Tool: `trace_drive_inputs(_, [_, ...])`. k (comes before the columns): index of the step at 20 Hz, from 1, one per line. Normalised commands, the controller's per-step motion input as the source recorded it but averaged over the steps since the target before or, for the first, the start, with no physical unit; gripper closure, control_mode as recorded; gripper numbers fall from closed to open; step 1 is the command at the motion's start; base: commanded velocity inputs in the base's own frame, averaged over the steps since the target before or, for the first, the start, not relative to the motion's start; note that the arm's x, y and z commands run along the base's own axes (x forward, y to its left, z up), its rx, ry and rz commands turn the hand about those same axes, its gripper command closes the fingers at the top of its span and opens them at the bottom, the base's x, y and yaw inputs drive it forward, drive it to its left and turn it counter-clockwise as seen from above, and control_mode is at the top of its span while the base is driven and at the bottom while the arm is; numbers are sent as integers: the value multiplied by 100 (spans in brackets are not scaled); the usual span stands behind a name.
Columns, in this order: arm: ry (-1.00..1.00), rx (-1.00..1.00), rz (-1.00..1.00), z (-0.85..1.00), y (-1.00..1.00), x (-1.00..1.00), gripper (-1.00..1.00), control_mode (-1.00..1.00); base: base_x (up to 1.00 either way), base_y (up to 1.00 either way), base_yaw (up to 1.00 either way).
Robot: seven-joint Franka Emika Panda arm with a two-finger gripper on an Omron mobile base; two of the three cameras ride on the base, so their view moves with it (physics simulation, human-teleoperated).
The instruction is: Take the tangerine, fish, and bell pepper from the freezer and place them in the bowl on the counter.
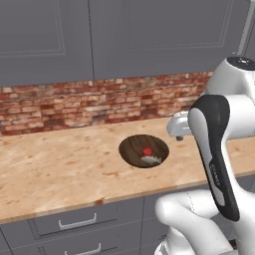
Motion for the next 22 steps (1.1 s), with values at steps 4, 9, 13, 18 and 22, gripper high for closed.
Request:
trace_drive_inputs(4, [-1, 0, 0, 0, 0, 0, -100, -100, 0, 0, 0])
trace_drive_inputs(9, [0, 0, 0, 0, 0, 0, -100, 100, -36, 3, 0])
trace_drive_inputs(13, [0, 0, 0, 0, 0, 0, -100, 100, -81, 61, 1])
trace_drive_inputs(18, [0, 0, 0, 0, 0, 0, -100, 100, -21, 100, 2])
trace_drive_inputs(22, [0, 0, 0, 0, 0, 0, -100, 100, -20, 100, 0])
